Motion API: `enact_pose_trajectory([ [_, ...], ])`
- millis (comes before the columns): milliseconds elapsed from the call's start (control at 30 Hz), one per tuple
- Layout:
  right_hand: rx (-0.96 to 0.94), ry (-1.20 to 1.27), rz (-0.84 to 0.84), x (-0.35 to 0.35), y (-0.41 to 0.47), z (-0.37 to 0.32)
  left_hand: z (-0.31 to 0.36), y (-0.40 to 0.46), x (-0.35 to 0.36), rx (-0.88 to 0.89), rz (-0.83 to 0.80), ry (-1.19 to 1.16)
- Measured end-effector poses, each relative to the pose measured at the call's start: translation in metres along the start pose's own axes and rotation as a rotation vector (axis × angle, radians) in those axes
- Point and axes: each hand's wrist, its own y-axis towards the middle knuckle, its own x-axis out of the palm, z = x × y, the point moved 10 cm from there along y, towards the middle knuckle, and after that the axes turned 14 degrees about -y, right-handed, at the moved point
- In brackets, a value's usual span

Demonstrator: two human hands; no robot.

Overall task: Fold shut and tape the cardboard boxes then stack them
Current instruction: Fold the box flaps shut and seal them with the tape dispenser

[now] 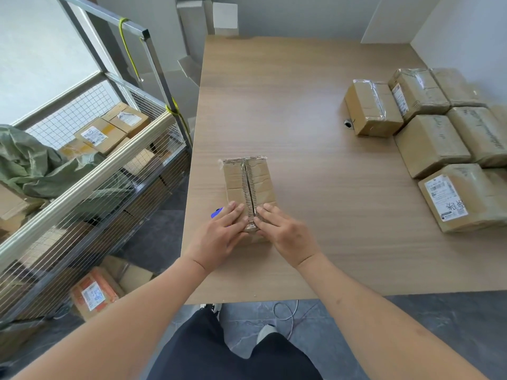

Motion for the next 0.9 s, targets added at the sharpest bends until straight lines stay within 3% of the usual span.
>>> enact_pose_trajectory([
  [267,-0.026,0.096,-0.079,0.0,-0.017,0.019,0.004,-0.005,-0.001,0.049,-0.038,-0.061],
  [500,0.355,0.081,0.029,-0.013,-0.024,0.056,0.003,-0.005,-0.004,-0.036,-0.032,-0.126],
  [733,0.717,0.324,-0.046,0.005,-0.045,0.07,0.001,0.004,-0.001,-0.175,-0.009,-0.233],
  [900,0.798,0.133,-0.236,0.015,-0.05,0.067,-0.001,0.009,0.004,-0.218,-0.015,-0.243],
])
